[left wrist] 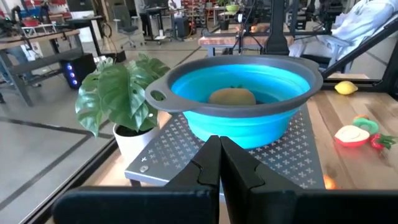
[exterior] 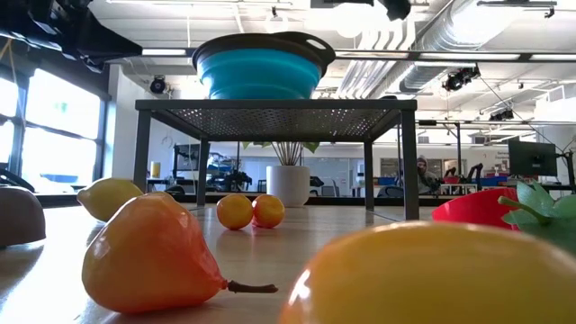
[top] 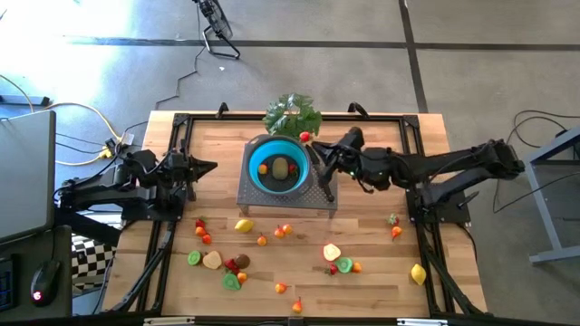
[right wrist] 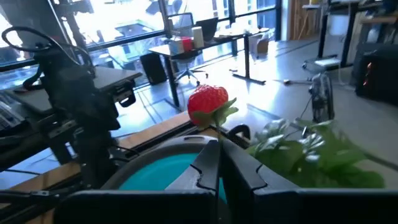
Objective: Pick & Place Fruit
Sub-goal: Put the strawberry into the blue strainer bowl on to the shelf
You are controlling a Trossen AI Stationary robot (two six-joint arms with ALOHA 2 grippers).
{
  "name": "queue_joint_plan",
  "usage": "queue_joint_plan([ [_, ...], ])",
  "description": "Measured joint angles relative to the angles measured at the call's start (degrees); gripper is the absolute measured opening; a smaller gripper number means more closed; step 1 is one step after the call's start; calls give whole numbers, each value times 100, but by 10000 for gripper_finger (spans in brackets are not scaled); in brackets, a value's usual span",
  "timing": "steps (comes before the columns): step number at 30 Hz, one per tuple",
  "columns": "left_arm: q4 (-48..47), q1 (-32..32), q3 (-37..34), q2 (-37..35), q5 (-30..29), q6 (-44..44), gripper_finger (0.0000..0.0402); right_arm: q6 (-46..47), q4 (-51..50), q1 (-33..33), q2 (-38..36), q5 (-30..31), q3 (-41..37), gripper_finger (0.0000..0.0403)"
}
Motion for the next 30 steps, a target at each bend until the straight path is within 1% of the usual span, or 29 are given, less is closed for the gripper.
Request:
queue_joint_plan([
  [6, 0, -1, 0, 0, 0, -2, 0, 71, 239, -151, 328, -356, -2, 3],
  [9, 0, 0, 0, 0, 0, -5, 0, 119, 295, -214, 350, -643, -2, 3],
  [12, 2, -1, 0, 0, 0, -7, 0, 356, 257, -262, 350, -901, 0, 3],
  [19, 2, -1, 0, 0, 0, -39, 0, 412, 200, -265, 350, -980, 0, 3],
  [23, 2, -1, 0, 0, 0, -68, 0, 502, 199, -263, 350, -1251, 0, 3],
  [30, 2, 0, 0, 0, 0, -155, 0, 642, 154, -262, 536, -1497, 7, 3],
])
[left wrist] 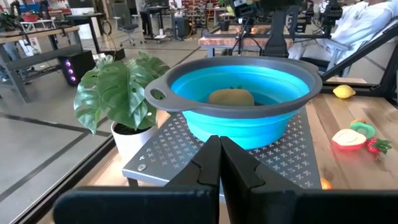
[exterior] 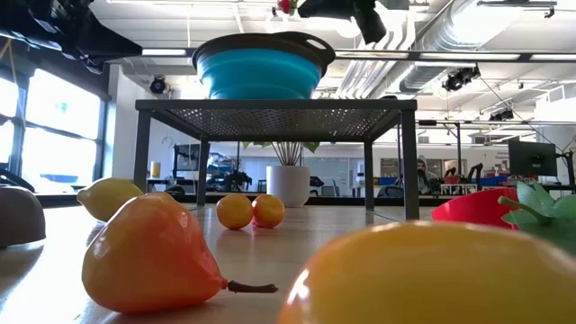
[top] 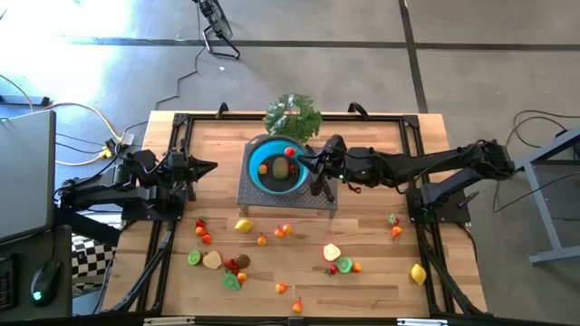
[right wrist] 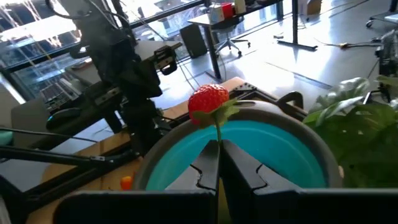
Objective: Pick & Place Fruit
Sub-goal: Put the strawberry into the blue strainer bowl on to the shelf
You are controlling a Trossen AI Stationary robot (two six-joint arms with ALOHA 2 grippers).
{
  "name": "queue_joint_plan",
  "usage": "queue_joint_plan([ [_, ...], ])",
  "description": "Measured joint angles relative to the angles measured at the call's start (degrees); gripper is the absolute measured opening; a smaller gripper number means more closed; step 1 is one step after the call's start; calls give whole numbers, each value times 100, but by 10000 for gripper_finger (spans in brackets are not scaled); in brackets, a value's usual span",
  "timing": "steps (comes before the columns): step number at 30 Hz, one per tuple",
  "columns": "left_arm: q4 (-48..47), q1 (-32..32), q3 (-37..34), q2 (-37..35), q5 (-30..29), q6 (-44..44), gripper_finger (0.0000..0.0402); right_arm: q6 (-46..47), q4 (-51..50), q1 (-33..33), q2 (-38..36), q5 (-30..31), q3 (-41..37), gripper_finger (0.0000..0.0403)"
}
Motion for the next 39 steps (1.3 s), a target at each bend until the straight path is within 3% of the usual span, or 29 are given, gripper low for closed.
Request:
queue_joint_plan([
  [5, 2, 0, 0, -2, -7, -5, 0, 11, -629, -1, 396, -164, 542, 3],
  [12, -73, 0, 0, 0, -5, -9, 0, 13, -2744, -130, 1027, -167, 1811, 3],
  [17, -196, 2, 0, -1, -4, -9, 0, 16, -3730, -280, 1405, -188, 2486, 3],
  [32, -199, 0, 0, -2, -2, -18, 0, 23, -4487, -403, 1488, -501, 2576, 5],
  [39, -199, 0, 0, 0, -2, -18, 0, -387, -4465, -390, 1488, -461, 2576, 53],
])
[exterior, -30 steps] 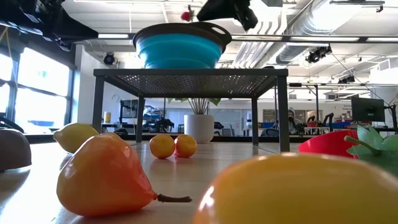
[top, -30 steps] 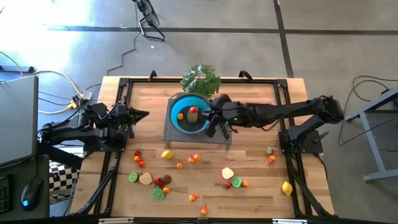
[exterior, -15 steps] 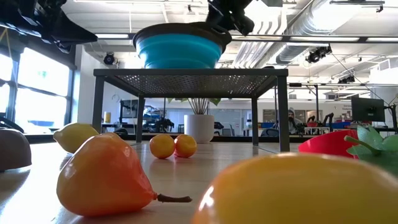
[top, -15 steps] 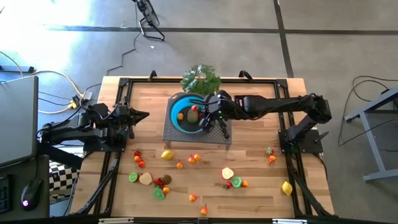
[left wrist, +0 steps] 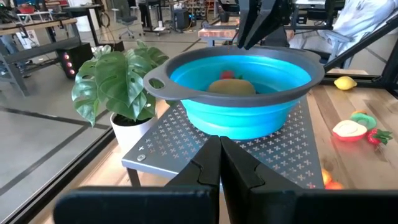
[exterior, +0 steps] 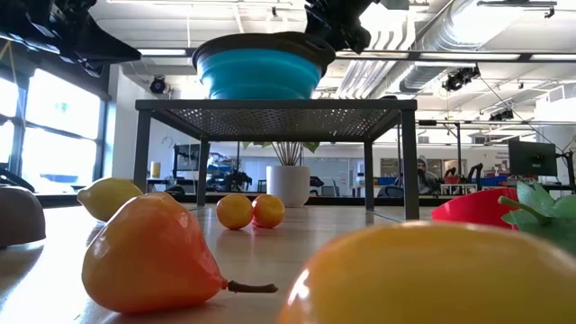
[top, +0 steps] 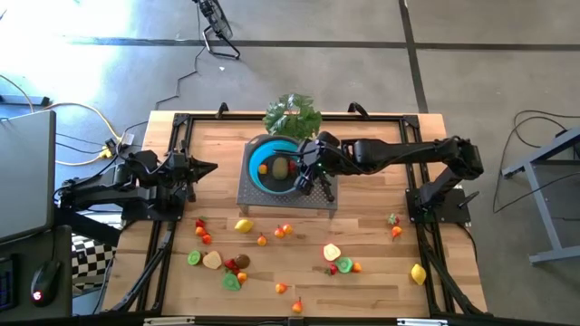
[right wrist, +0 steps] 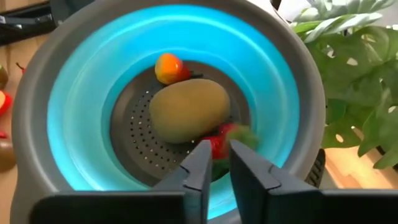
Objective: Pick & Place Fruit
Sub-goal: Put the strawberry into the blue strainer bowl on to the shelf, then put the strawberry into the blue strainer bowl on the shelf
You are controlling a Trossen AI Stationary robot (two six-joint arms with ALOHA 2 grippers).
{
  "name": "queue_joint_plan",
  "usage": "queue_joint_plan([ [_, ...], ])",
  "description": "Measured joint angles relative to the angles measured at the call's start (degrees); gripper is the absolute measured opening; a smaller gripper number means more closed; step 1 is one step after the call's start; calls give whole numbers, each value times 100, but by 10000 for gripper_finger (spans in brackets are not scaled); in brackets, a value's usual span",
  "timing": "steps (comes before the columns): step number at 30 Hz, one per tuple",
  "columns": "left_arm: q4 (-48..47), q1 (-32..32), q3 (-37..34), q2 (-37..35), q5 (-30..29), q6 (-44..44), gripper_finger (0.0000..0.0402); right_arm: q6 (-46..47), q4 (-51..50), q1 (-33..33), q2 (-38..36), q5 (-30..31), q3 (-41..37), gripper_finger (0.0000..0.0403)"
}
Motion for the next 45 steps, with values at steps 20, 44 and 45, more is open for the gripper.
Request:
queue_joint_plan([
  [20, -52, 0, 0, -2, 1, -1, 0, 1198, -1232, 748, -1124, -630, 6, 8],
  [44, -57, 0, 0, 0, 2, -2, 0, 3047, -4827, 1955, -1412, -734, -22, 3],
  [45, -57, 0, 0, -1, 2, -2, 0, 2956, -4739, 1980, -1412, -736, -86, 3],
])
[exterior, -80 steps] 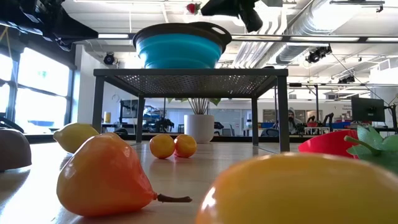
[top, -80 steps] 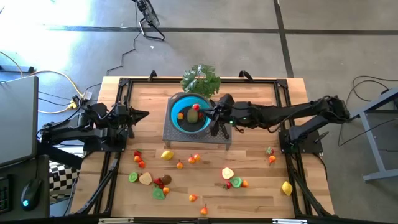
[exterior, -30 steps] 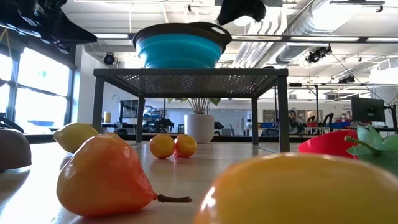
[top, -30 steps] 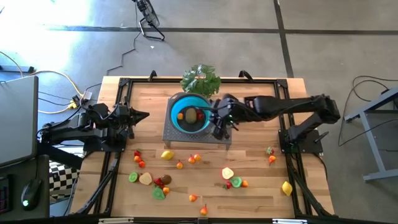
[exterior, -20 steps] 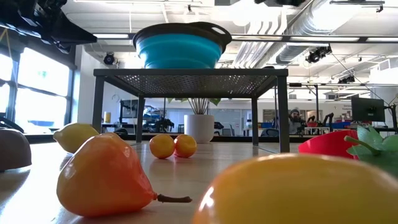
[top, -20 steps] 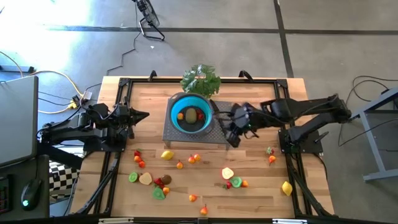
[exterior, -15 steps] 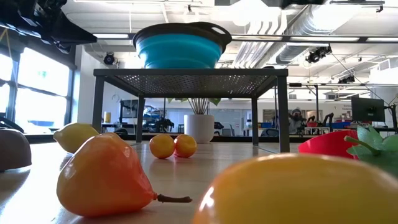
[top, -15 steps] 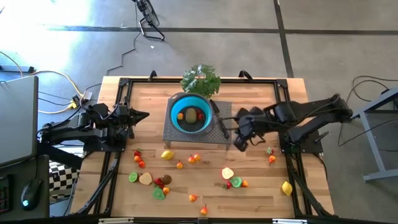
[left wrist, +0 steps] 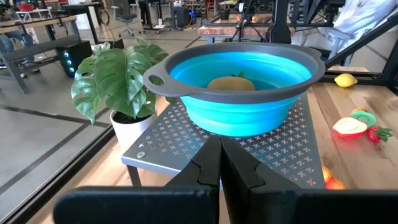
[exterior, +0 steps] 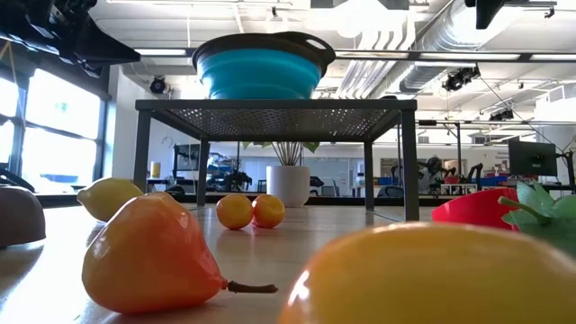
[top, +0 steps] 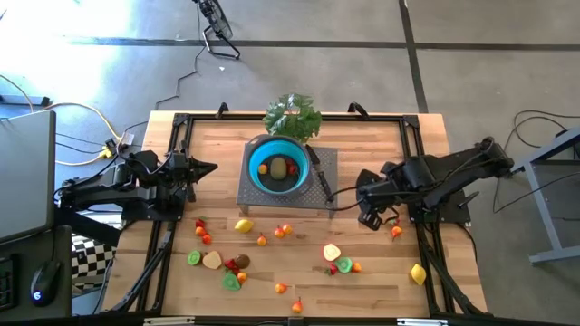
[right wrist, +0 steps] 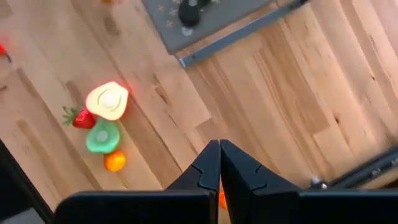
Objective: Pick & Place Fruit
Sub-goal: Put the strawberry into the blue strainer bowl on the shelf
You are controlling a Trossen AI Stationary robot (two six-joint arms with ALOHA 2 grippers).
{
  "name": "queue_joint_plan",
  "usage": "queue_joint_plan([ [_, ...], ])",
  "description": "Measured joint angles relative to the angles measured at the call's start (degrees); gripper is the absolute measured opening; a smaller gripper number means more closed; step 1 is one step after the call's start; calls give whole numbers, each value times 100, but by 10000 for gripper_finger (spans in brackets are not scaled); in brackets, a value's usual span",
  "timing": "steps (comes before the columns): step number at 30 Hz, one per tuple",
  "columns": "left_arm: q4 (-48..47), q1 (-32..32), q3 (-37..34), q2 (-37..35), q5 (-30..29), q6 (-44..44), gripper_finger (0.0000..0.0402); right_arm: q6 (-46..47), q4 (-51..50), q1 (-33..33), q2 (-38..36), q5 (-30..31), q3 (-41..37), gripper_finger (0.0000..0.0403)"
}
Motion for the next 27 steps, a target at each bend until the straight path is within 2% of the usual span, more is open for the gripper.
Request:
queue_joint_plan([
  [6, -59, 0, 0, -1, 0, 0, 0, -721, 975, 73, -200, -236, -855, 3],
  [12, -177, 1, 2, -1, -1, 0, 0, -901, 1687, 73, -936, -343, -1885, 3],
  [19, -229, 0, 2, -1, -1, -9, 0, -321, 1627, 73, -2032, -580, -3193, 3],
  [22, -232, 0, 2, 0, 0, -20, 0, -316, 1480, 73, -2140, -992, -3685, 3],
  [27, -234, 1, 2, 0, -2, -22, 0, -883, 1462, 71, -2143, -1402, -4253, 3],
])
